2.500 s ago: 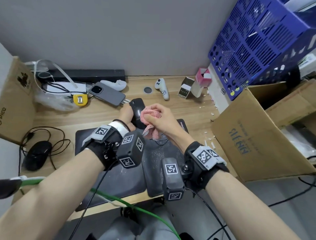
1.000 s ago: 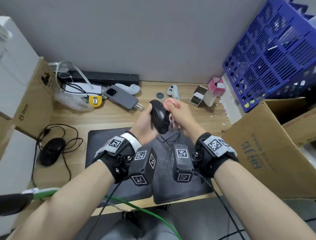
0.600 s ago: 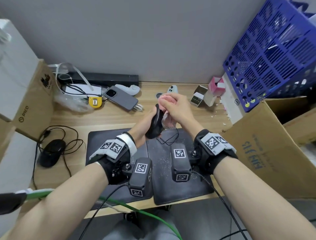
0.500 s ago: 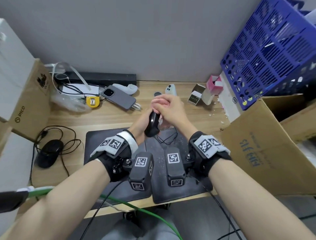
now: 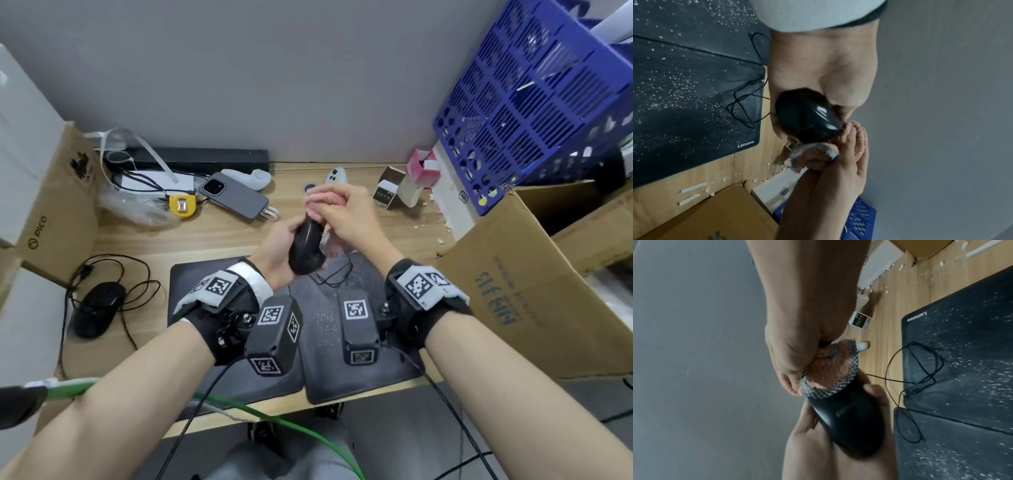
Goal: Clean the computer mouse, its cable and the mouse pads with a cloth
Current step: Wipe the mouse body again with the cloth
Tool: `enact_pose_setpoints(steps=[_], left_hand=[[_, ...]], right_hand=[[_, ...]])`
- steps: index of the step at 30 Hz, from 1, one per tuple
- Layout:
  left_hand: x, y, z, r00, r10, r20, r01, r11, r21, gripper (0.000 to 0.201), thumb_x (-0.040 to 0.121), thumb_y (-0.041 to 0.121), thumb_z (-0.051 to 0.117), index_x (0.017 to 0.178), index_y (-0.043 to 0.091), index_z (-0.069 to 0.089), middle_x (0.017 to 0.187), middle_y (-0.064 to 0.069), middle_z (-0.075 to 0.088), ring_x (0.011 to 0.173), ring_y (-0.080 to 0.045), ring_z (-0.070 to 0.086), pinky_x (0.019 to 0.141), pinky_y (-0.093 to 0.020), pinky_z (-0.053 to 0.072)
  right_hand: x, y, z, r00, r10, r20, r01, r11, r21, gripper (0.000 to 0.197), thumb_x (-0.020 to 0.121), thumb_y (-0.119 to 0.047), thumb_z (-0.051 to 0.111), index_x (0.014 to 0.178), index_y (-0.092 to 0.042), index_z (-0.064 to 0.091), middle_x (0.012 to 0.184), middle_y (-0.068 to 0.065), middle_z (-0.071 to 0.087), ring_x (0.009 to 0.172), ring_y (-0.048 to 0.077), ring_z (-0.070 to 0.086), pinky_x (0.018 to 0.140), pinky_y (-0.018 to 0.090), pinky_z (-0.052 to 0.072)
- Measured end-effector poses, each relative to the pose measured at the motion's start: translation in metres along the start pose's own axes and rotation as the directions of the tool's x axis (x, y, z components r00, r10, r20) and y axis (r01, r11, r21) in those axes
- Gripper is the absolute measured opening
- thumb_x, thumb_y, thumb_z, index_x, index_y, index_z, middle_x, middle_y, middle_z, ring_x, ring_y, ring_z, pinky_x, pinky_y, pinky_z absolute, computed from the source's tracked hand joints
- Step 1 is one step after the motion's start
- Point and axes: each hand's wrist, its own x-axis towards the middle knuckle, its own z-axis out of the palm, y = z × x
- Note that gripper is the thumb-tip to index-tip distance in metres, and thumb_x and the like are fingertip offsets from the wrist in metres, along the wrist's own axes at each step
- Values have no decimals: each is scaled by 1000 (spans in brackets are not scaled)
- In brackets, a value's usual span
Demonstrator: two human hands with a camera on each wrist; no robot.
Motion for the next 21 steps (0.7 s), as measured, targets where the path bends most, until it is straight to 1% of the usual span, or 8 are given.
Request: enact_pose_setpoints(steps=[2,6,8,10,13,15,18,21], left_hand=[[-1,-2,-2,1000,-4,2,3,1000,30,32,100,37,35,113,15,55,93,-9,60,76,-25,59,59,-33,50],[-5,5,-3,998,38,-47,-46,983,-179,36,101,34,33,98,10,60,90,-11,66,82,-25,64,70,-35,56],[-4,10,-7,993,10,-114,-47,944,-326,40,103,36,32,83,9,54,69,-9,61,60,-20,64,54,-27,56],[0,14,-11,971,-43,-237,-41,941,-336,43,101,45,31,92,8,52,68,-10,58,51,-22,62,47,-24,52],[7,15,-12,940,-10,-340,-95,952,-290,48,100,45,34,113,3,53,96,-18,60,82,-30,63,67,-38,53],[7,15,-12,937,52,-345,-165,937,-308,42,100,42,38,99,5,56,90,-14,59,83,-27,58,74,-38,49],[4,13,-16,964,63,-258,-129,960,-249,44,97,49,45,93,6,54,84,-12,58,79,-26,59,73,-35,54],[-1,5,-17,965,79,-251,-95,994,-53,45,93,51,51,103,7,54,82,-10,59,69,-19,59,45,-22,49]], right_hand=[[6,-4,1,999,-9,-33,7,998,-68,15,81,-3,72,89,-15,74,79,-17,66,75,-11,60,80,12,49],[-13,-11,15,993,-38,111,41,999,-22,17,80,-2,73,97,-7,74,84,-9,67,70,-17,58,70,2,44],[-25,-7,17,980,-52,191,48,999,23,17,79,-2,75,95,-4,74,85,-8,68,75,-8,63,74,13,52],[-34,2,14,956,-14,292,5,999,32,16,77,-7,79,92,-8,76,85,-2,71,77,23,70,74,41,59],[-44,16,4,903,27,428,-5,999,-51,15,75,-14,81,85,-23,77,86,-4,73,79,49,66,71,63,54],[-47,18,-5,904,53,424,-18,996,-88,16,76,-11,80,87,-21,76,88,-5,74,84,44,68,76,58,55],[-39,12,-20,948,97,304,-101,995,-2,20,82,-4,72,102,-7,72,101,3,72,82,17,70,69,25,59],[-16,1,-22,989,99,107,-102,994,25,18,90,-15,64,107,-15,68,108,3,67,88,10,65,66,16,53]])
